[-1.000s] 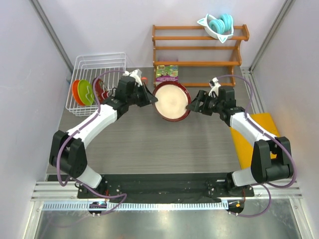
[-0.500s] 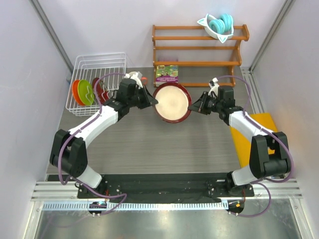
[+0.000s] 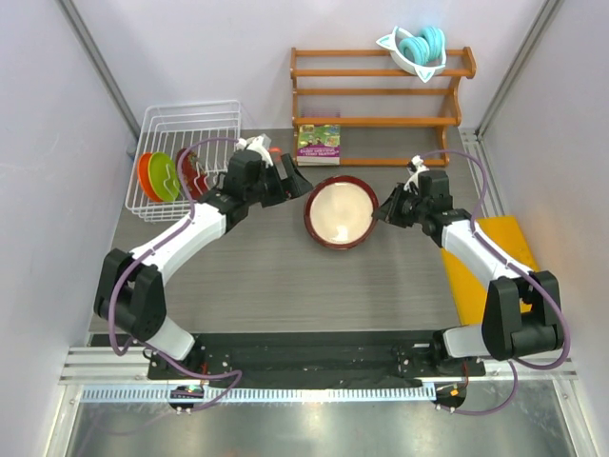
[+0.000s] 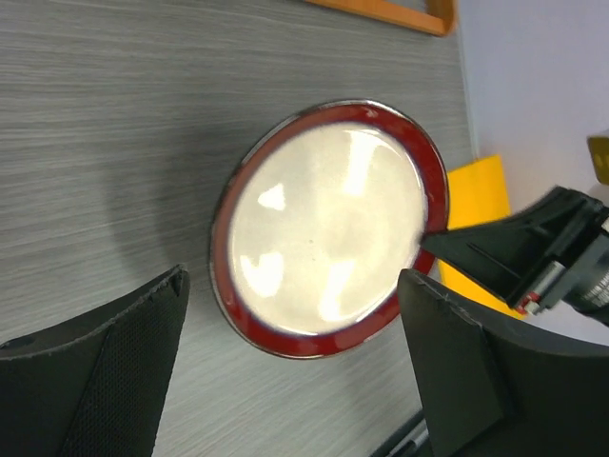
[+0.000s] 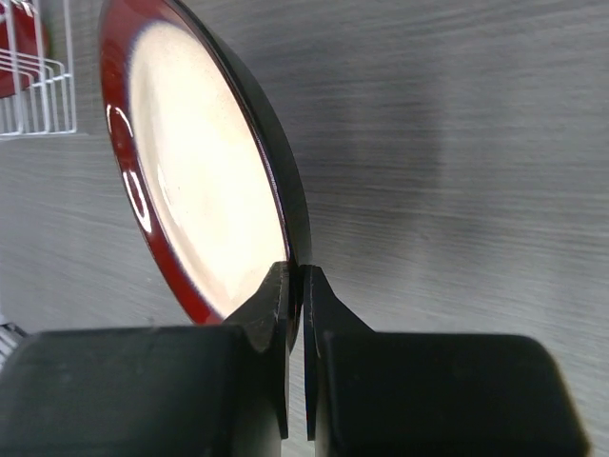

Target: Unload the plates from the dish rack

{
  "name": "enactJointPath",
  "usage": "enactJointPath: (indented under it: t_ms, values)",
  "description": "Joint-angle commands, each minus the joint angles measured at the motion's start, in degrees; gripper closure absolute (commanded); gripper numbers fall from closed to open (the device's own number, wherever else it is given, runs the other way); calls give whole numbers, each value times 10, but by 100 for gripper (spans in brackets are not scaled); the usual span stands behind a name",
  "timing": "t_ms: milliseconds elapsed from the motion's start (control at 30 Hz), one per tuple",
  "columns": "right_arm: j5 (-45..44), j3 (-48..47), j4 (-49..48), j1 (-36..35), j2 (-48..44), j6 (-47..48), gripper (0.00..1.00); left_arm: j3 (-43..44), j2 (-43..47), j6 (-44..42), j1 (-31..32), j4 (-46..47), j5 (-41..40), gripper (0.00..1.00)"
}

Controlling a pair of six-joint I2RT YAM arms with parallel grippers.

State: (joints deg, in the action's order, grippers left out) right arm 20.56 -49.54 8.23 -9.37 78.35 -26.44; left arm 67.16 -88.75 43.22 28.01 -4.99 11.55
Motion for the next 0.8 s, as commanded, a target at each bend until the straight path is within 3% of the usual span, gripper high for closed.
enactJointPath:
  t_ms: [0, 267, 433, 767]
  values:
    - [1, -28, -38, -1, -43, -6, 99, 8, 45, -38, 1, -25, -84, 10]
    - [9, -34, -6, 13, -6, 4, 99, 33, 97, -138, 1, -114, -273, 1]
    - [14, -36, 4, 18, 22, 9, 99, 14, 134, -167, 1, -110, -370, 0]
    - [12, -25, 11, 18, 80, 14, 99, 12, 139, -191, -14, -110, -435, 0]
